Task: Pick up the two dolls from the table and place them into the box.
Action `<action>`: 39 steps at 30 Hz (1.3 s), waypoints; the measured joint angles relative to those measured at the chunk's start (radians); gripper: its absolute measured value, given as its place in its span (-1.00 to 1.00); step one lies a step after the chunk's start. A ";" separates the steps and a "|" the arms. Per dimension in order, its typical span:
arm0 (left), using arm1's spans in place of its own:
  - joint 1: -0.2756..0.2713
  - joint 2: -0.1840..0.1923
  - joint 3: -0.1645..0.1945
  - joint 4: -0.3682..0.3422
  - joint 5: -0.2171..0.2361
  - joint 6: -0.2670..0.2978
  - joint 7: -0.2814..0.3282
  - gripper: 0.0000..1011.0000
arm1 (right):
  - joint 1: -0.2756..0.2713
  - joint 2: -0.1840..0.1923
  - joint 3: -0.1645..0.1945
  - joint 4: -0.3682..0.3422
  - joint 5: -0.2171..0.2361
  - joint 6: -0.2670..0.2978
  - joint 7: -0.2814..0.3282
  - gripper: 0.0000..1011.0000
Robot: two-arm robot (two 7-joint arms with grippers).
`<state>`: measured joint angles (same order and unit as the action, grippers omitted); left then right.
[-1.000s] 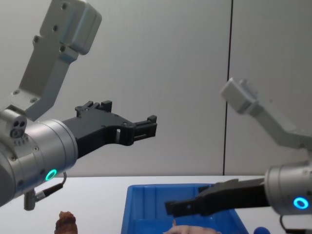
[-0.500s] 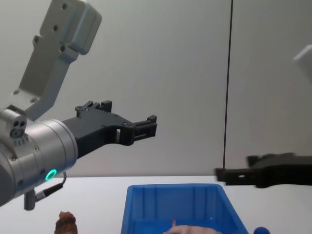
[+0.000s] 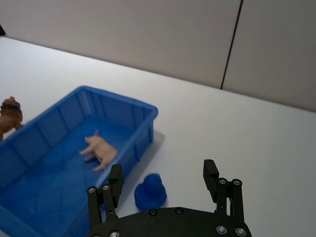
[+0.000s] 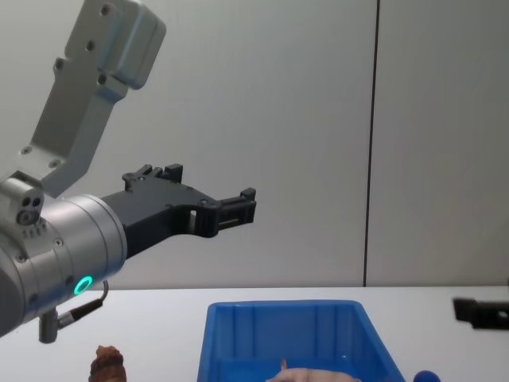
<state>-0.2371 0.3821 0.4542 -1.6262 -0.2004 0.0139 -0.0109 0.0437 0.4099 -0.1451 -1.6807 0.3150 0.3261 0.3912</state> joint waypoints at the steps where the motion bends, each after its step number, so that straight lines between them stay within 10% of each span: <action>1: 0.000 0.000 0.000 0.000 0.000 0.000 0.000 0.98 | -0.013 0.008 0.005 -0.006 0.007 0.007 -0.008 0.98; 18: 0.000 0.000 0.000 0.000 0.000 0.000 0.000 0.98 | -0.088 0.034 -0.002 0.003 -0.002 0.071 -0.028 0.98; 39: 0.000 0.000 0.000 0.000 0.000 0.000 0.000 0.98 | -0.001 -0.035 -0.056 0.142 -0.088 0.070 -0.025 0.98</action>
<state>-0.2371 0.3821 0.4542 -1.6262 -0.2004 0.0139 -0.0110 0.0429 0.3752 -0.2014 -1.5386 0.2273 0.3965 0.3663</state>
